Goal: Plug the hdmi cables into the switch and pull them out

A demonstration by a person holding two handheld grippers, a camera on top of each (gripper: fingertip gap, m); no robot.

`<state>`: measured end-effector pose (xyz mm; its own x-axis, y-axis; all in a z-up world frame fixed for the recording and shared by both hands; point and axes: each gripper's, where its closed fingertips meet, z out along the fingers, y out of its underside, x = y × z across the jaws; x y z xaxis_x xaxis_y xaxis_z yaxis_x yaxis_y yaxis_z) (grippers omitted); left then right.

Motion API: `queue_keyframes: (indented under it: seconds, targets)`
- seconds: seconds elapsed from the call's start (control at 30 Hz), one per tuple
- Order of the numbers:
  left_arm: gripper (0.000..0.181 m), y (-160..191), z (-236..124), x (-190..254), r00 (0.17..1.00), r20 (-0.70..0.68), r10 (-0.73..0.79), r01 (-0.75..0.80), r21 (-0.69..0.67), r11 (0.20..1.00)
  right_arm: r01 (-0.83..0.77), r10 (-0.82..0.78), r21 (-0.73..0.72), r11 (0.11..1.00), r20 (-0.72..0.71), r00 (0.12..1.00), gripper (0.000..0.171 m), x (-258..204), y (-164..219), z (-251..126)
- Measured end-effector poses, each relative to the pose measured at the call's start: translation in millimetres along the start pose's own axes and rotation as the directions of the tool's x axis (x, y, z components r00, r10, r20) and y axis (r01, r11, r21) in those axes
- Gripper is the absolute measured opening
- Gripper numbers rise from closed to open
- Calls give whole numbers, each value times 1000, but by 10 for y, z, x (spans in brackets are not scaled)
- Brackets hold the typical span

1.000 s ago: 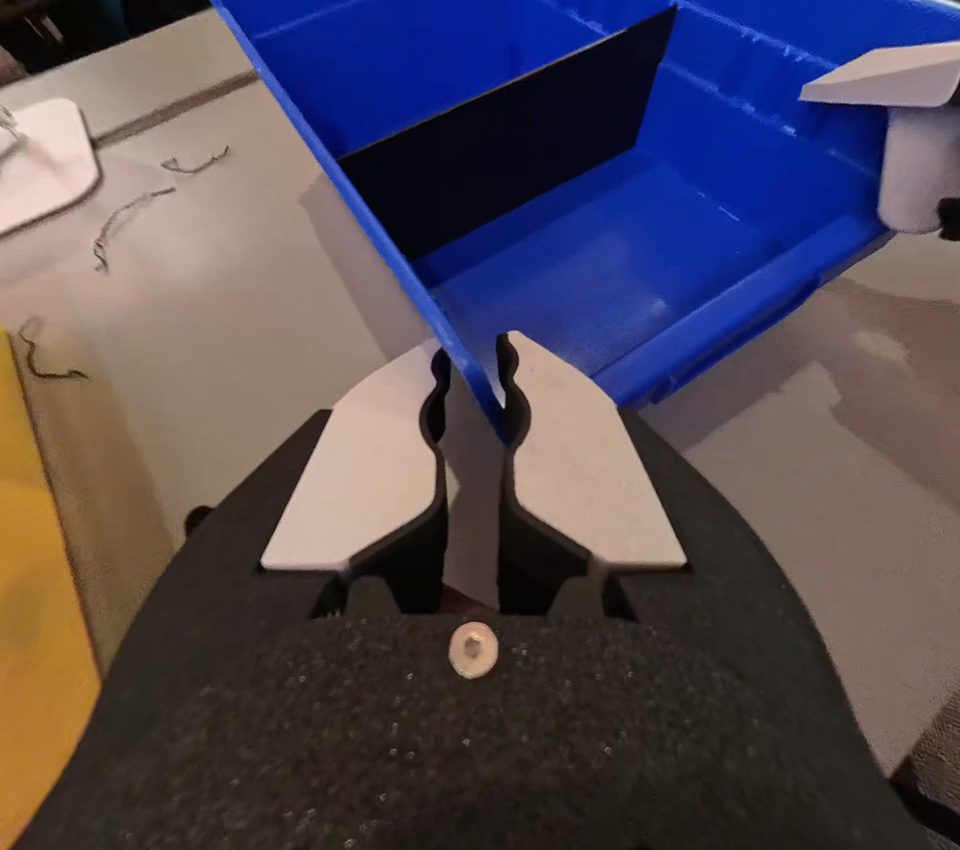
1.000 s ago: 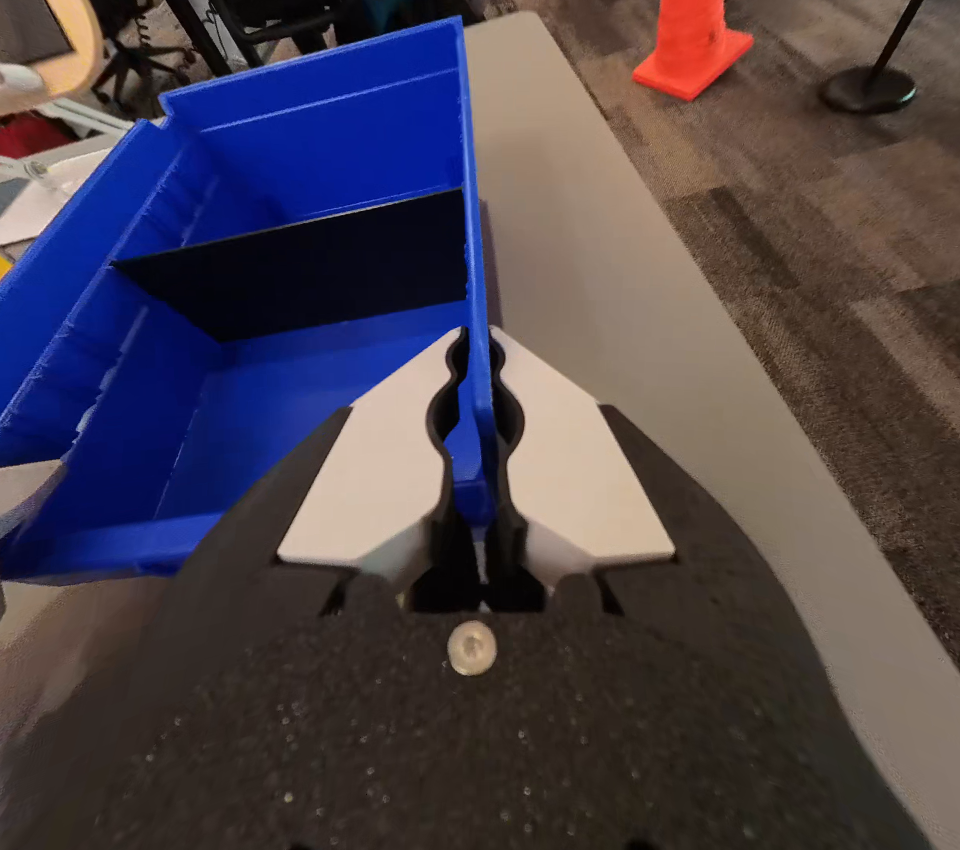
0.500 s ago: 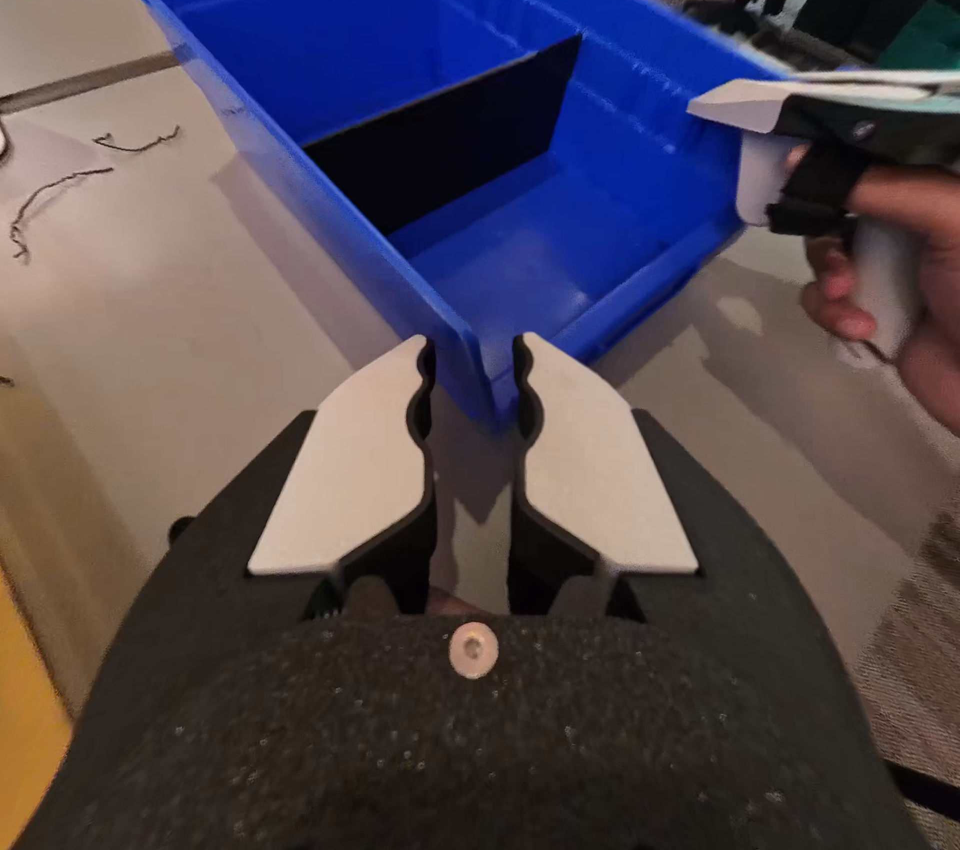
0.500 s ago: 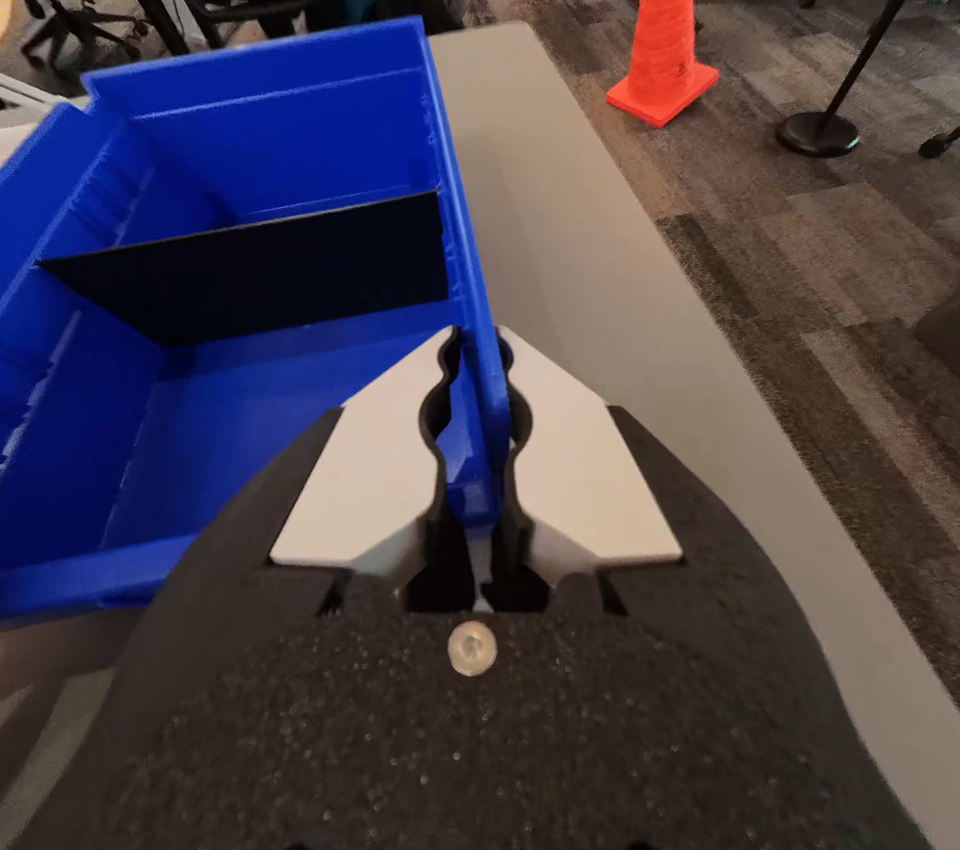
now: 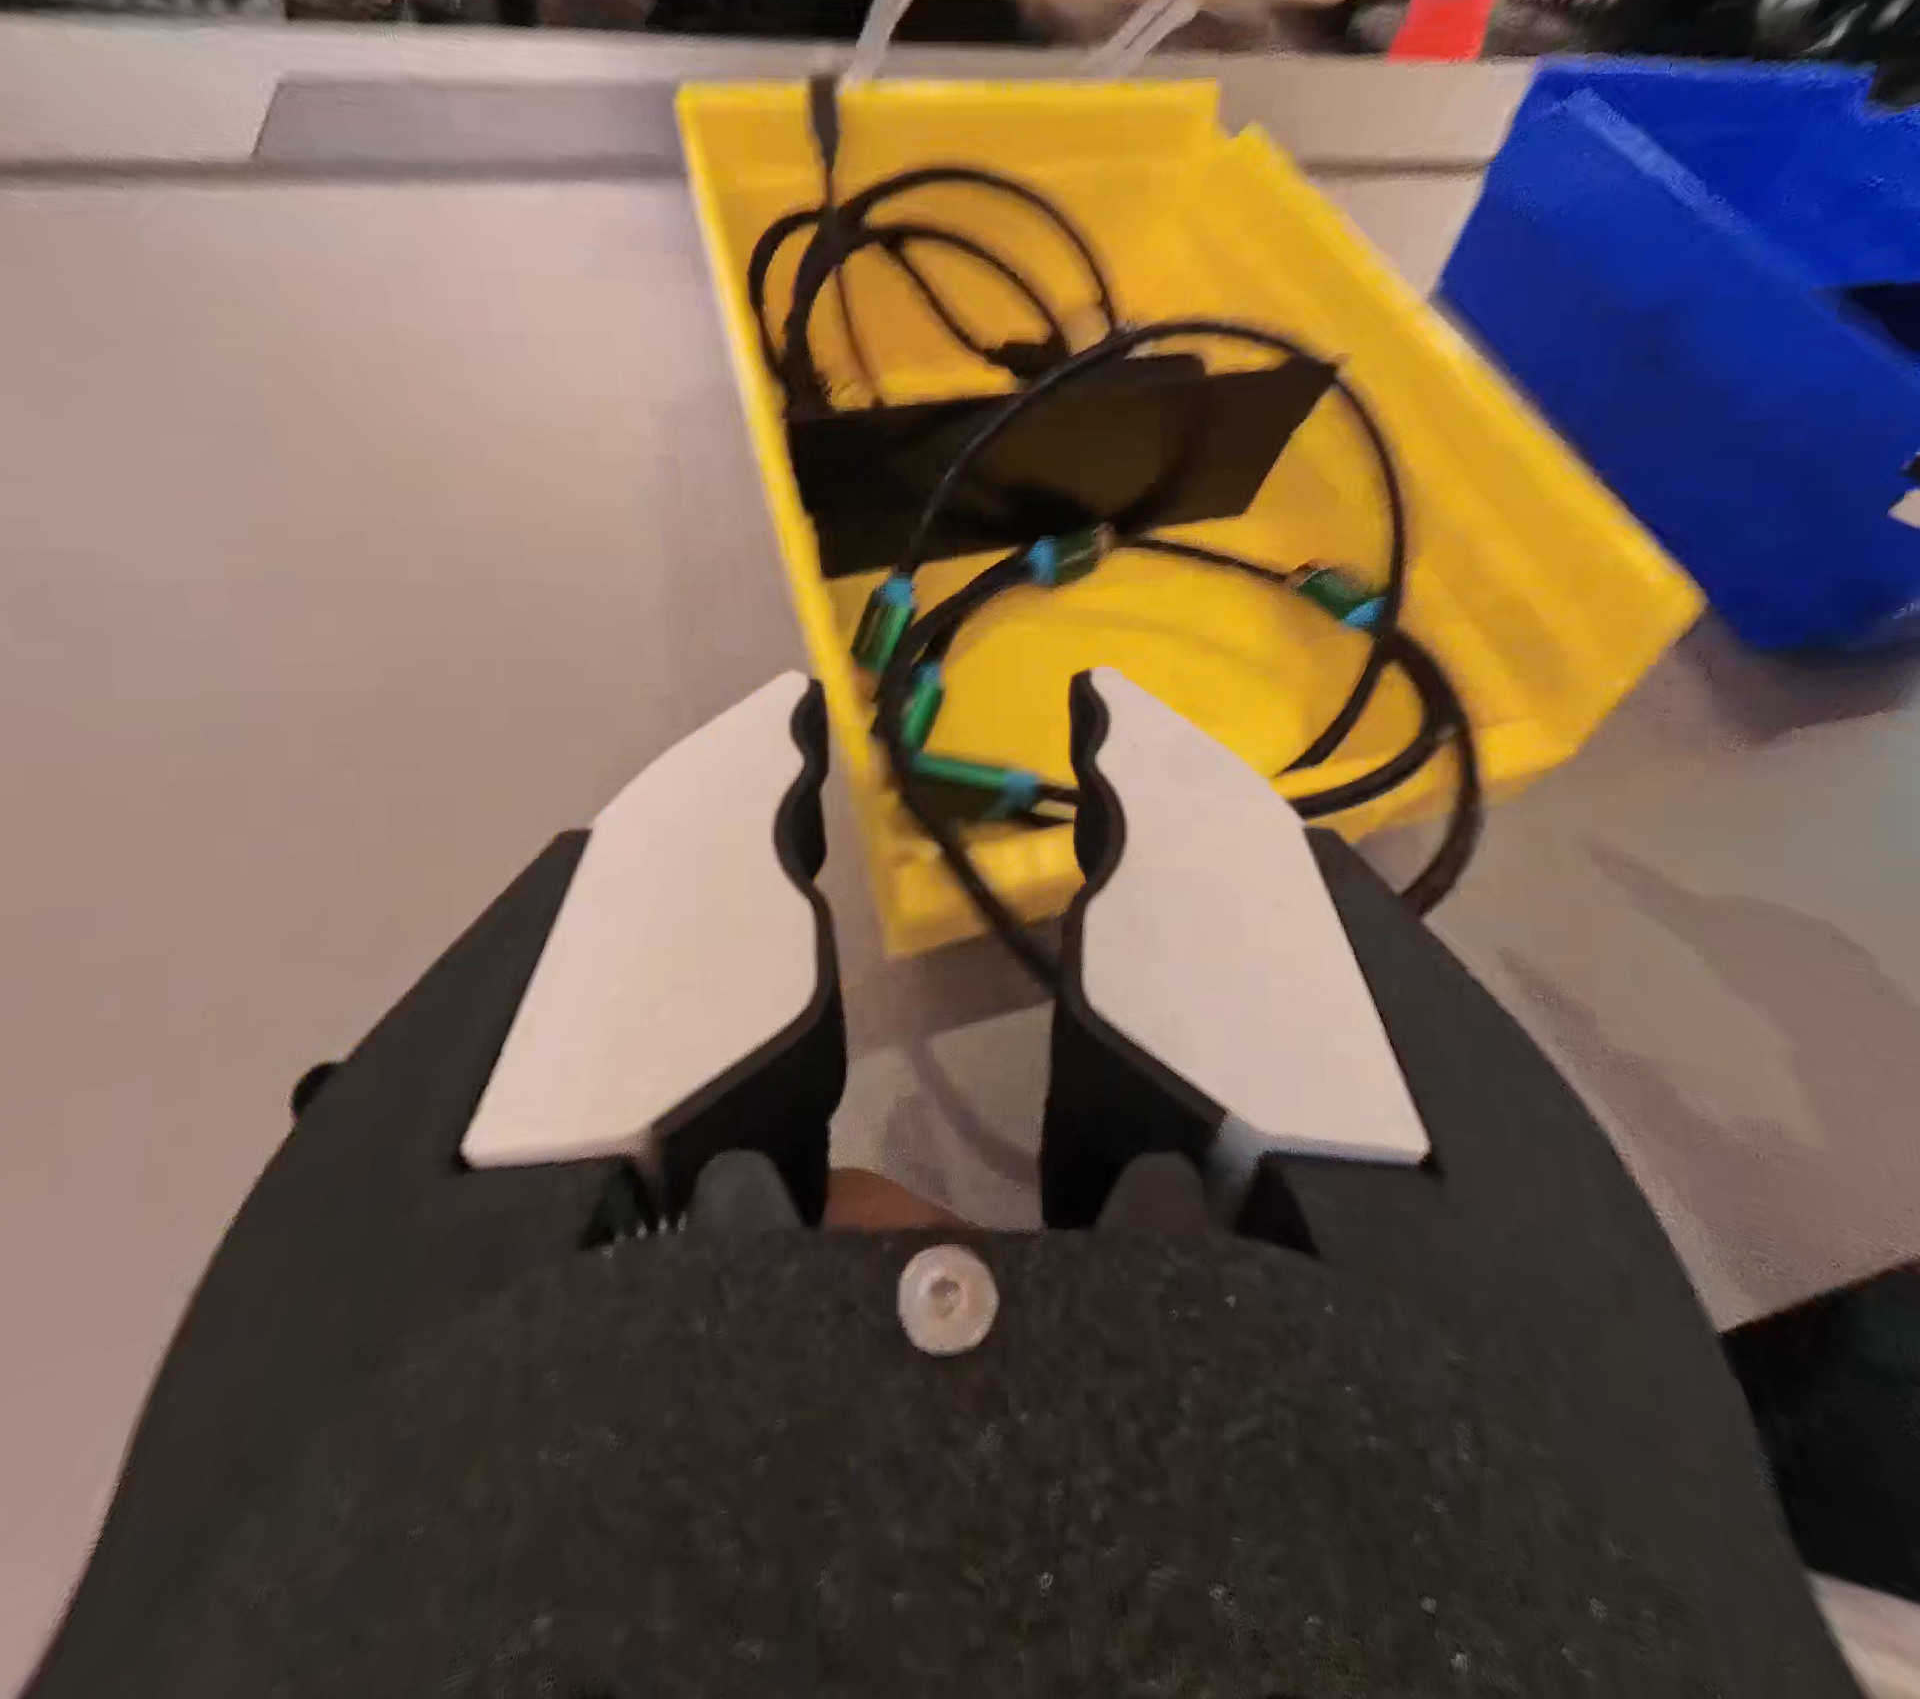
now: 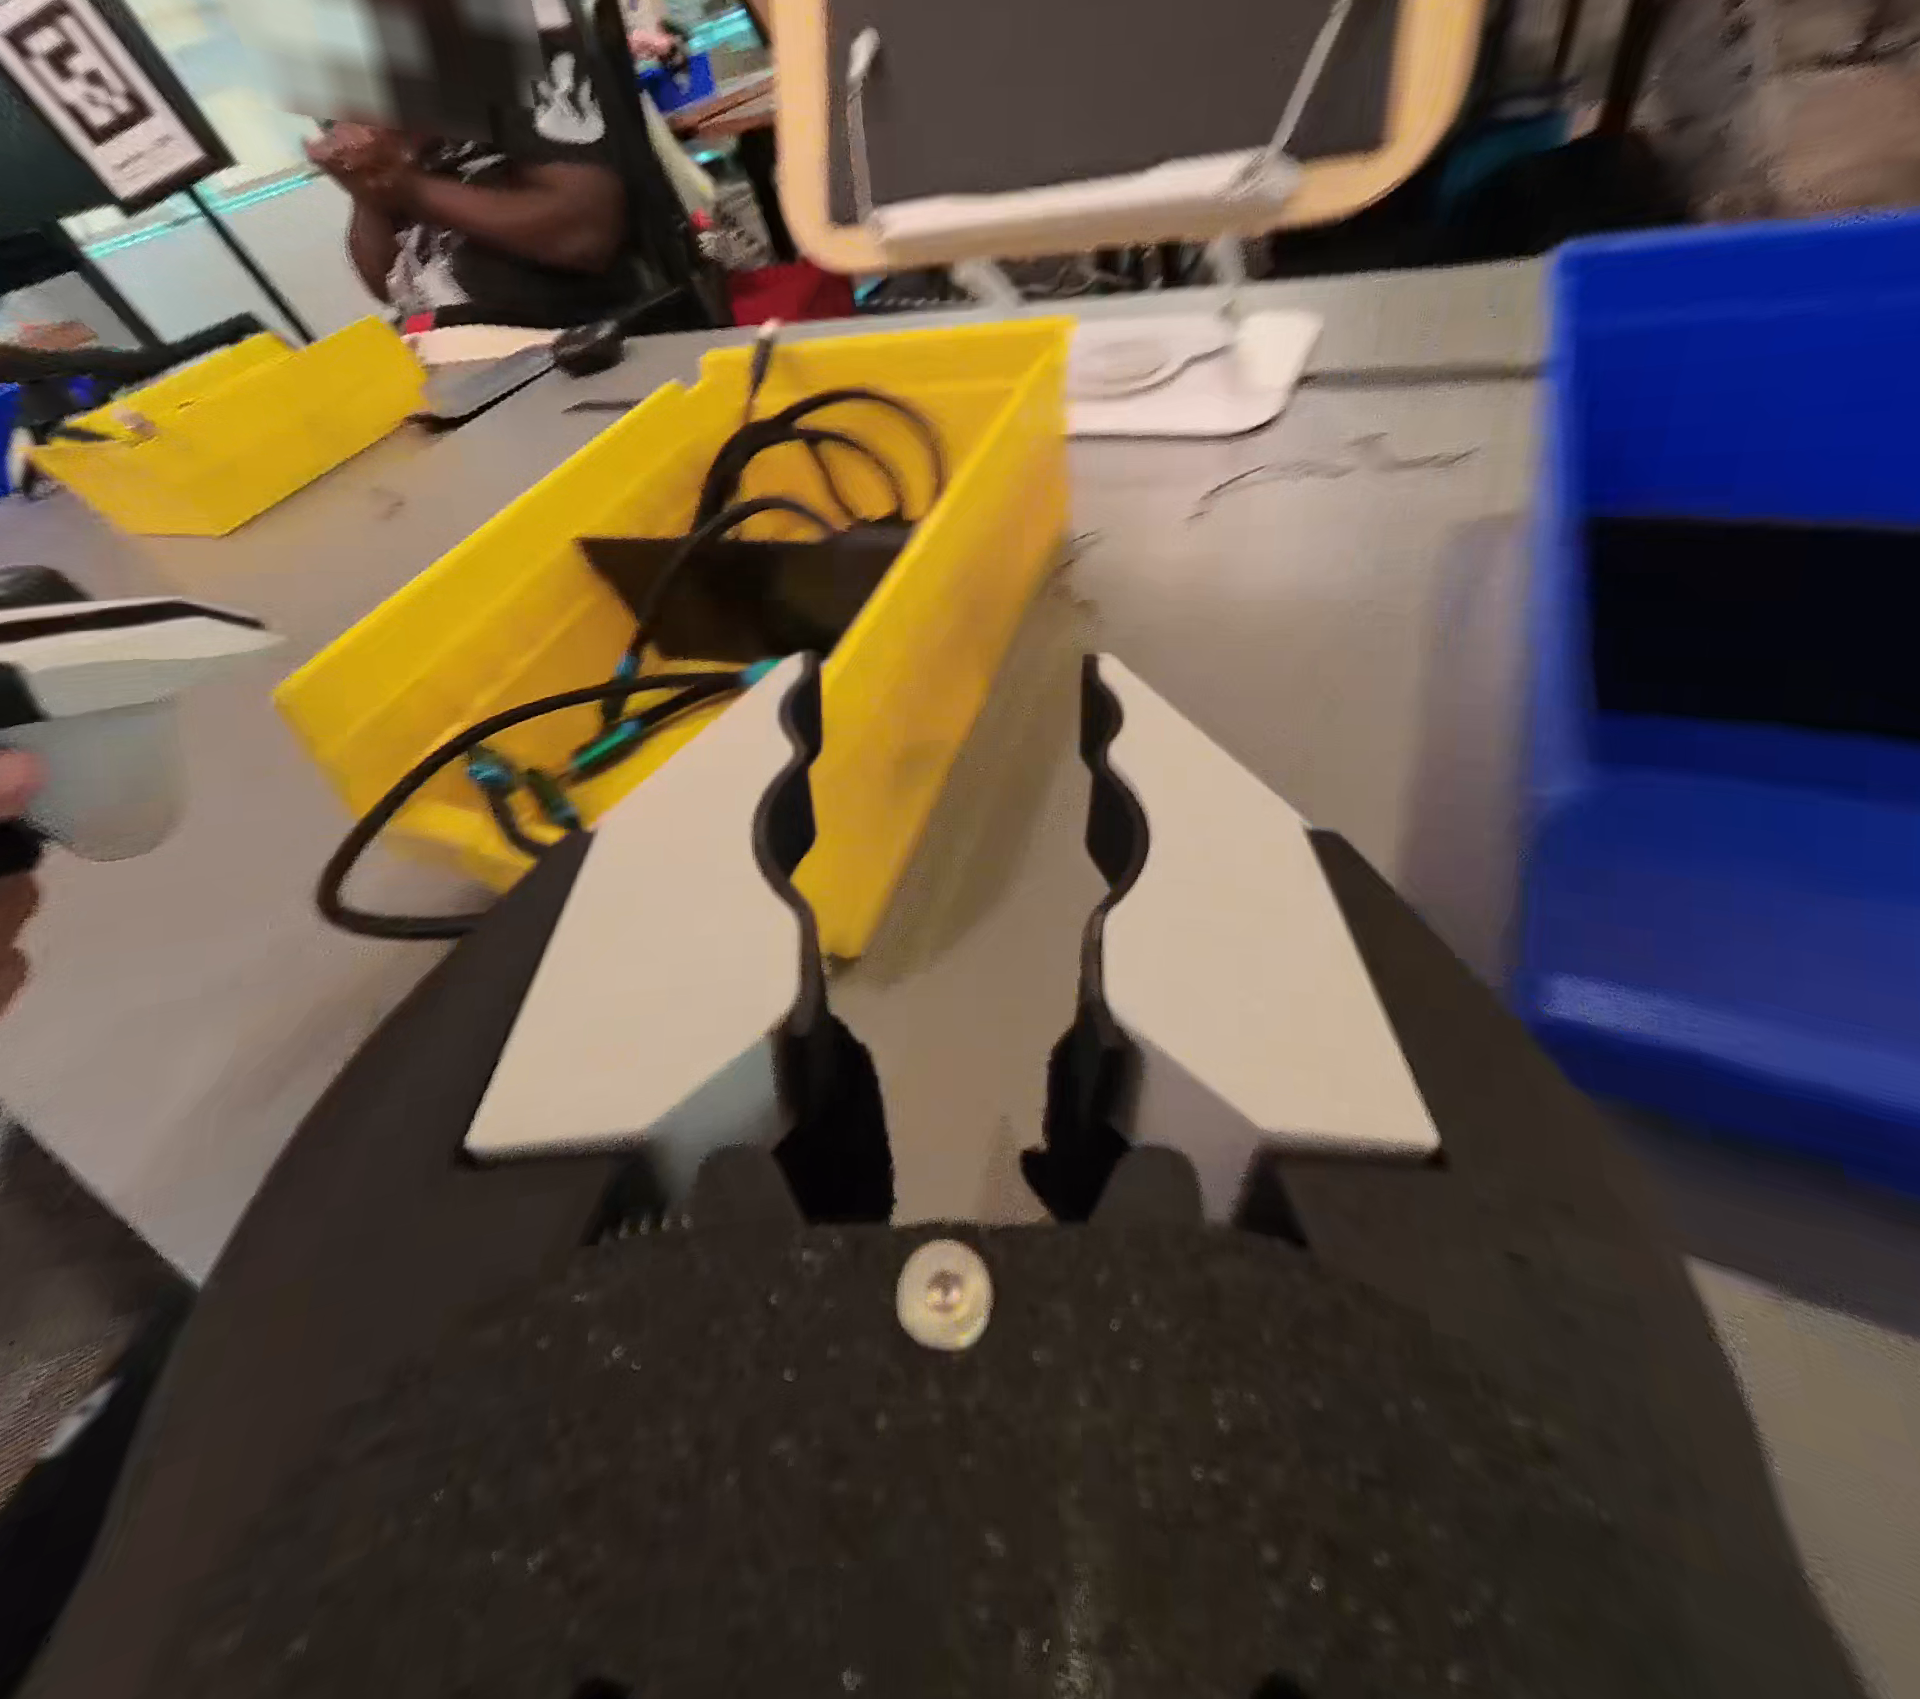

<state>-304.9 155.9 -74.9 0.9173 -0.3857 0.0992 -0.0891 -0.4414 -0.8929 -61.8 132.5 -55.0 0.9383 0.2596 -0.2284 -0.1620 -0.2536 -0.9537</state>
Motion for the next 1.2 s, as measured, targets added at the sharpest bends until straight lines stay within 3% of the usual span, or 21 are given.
queue_keyframes:
  seconds: [0.07,0.17,0.27,0.33,0.43,0.6,0.83,0.97,1.07,1.2]
  targets:
    - [44,213,54,-123,999,0,-36,36,-61,997,-19,20,-72,997,8,1000,52,-310,339,206]
    - [41,431,206,-124,997,-17,-73,71,-114,991,0,-15,-166,986,-88,996,49,-405,679,407]
    - [30,558,361,-52,992,-38,-118,111,-152,982,7,-60,-219,976,-236,970,18,-254,839,557]
    - [22,550,415,-55,992,-40,-121,115,-143,983,45,-106,-231,972,-261,960,5,-235,854,619]
    - [13,537,448,-70,993,-63,-96,84,-169,982,99,-168,-237,967,-294,941,4,-169,830,654]
    - [8,501,411,-63,996,-18,88,-90,-122,988,100,-168,-210,973,-340,925,4,-160,777,627]
    - [6,427,292,-151,993,-30,113,-115,-86,990,83,-126,-126,989,-393,911,4,-363,575,444]
    - [5,126,108,-447,990,41,135,-135,17,991,110,-146,-118,987,-370,918,3,-668,443,511]
    - [3,-114,-76,-879,959,196,206,-223,71,972,133,-156,-95,987,-296,942,4,-1029,392,724]
    - [0,-100,-166,-1519,960,253,116,-142,87,986,186,-199,-78,979,-238,951,4,-1545,441,1141]
